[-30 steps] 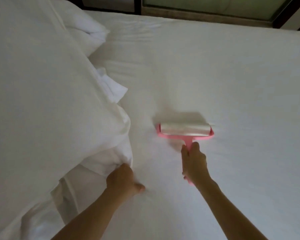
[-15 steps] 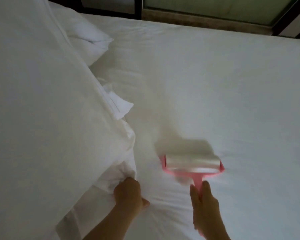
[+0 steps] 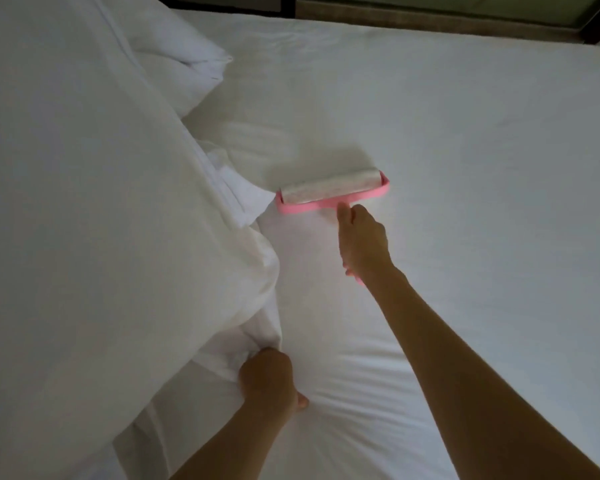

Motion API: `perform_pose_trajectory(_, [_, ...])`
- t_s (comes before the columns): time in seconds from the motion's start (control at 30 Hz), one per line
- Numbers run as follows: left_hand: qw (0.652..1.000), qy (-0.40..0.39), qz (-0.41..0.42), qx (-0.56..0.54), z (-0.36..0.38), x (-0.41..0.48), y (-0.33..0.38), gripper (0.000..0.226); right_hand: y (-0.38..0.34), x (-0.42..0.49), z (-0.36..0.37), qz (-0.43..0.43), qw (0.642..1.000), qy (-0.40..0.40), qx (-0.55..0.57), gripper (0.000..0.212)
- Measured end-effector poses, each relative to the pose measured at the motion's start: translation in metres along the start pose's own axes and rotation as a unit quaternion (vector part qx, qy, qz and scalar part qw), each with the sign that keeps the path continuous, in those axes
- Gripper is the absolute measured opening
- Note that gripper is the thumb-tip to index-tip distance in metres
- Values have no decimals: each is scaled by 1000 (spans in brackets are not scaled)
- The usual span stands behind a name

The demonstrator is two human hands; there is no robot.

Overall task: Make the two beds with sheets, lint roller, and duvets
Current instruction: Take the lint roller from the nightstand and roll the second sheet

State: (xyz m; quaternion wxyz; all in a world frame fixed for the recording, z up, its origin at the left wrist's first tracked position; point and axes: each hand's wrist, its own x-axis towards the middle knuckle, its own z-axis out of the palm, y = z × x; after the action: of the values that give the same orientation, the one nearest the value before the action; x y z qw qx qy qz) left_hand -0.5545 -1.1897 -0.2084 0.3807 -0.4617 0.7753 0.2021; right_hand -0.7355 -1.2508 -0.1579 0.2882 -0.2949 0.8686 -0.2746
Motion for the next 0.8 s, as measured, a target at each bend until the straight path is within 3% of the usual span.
perform_pose_trajectory(0.17, [1000, 9, 7, 0, -1, -4, -3, 65, 64, -93, 0, 42, 998, -19, -51, 40])
perform_pose_trajectory(0.23, [1000, 11, 6, -1, -2, -4, -2, 65, 88, -133, -2, 10, 998, 19, -63, 25])
perform_pose_trajectory(0.3, [1000, 11, 4, -2, -2, -4, -1, 66, 90, -113, -4, -23, 994, -25, -108, 19])
perform_pose_trajectory(0.37, [1000, 9, 4, -3, -2, -3, 0, 68, 67, -64, -2, -6, 997, -64, -46, 37])
perform_pose_trajectory(0.47, [1000, 8, 7, -3, -2, -3, -1, 69, 43, -13, -3, 47, 993, -90, 66, 43])
perform_pose_trajectory(0.53, [1000, 10, 11, 2, -2, -5, -2, 69, 50, -43, -9, 96, 981, -124, 118, 45])
perform_pose_trajectory(0.63, [1000, 20, 5, 13, -3, -7, -2, 63, 83, -123, -9, 170, 975, -83, 115, 44])
perform_pose_trajectory(0.7, [1000, 21, 1, 13, -4, -7, 0, 63, 92, -142, -13, 171, 974, -89, 119, 43])
perform_pose_trajectory(0.8, [1000, 19, 5, 11, -4, -6, 1, 67, 74, -85, -7, 120, 976, -98, 149, 45])
